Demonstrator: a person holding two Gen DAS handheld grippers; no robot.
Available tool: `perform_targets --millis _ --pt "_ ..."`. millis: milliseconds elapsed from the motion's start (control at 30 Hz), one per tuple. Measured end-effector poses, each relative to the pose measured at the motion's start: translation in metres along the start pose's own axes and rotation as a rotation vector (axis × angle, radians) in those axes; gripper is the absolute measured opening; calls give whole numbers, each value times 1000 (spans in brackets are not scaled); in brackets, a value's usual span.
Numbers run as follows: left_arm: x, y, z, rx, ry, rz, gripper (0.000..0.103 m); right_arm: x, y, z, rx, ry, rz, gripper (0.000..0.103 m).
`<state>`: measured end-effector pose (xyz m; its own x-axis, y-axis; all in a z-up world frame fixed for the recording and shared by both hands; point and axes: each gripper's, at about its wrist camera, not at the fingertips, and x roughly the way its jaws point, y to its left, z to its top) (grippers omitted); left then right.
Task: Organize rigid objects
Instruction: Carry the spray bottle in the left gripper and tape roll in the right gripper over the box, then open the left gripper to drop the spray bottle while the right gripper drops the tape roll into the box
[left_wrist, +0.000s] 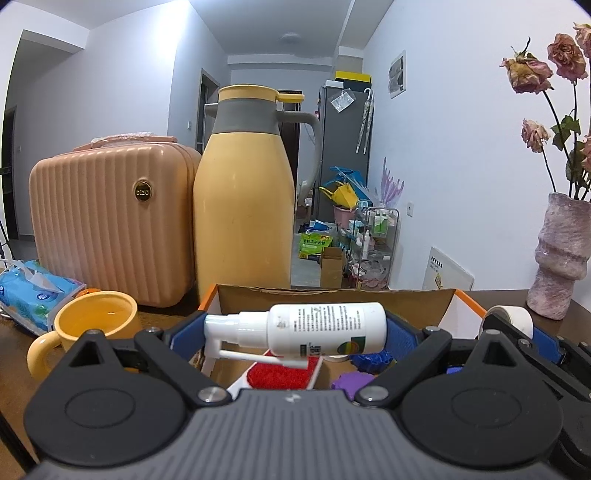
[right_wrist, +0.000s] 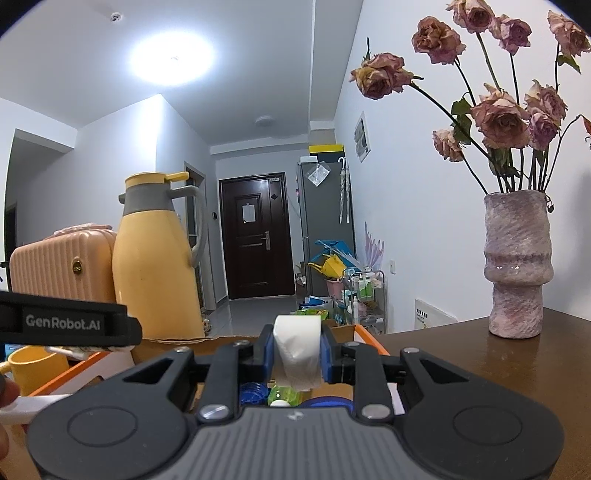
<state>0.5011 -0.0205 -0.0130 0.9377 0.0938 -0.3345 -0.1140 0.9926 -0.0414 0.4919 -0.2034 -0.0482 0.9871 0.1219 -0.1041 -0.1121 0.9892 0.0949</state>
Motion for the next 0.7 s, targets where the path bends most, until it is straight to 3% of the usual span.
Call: perform_targets --millis 700 --pt "27 0 6 8 36 16 97 31 -3 1 10 39 25 23"
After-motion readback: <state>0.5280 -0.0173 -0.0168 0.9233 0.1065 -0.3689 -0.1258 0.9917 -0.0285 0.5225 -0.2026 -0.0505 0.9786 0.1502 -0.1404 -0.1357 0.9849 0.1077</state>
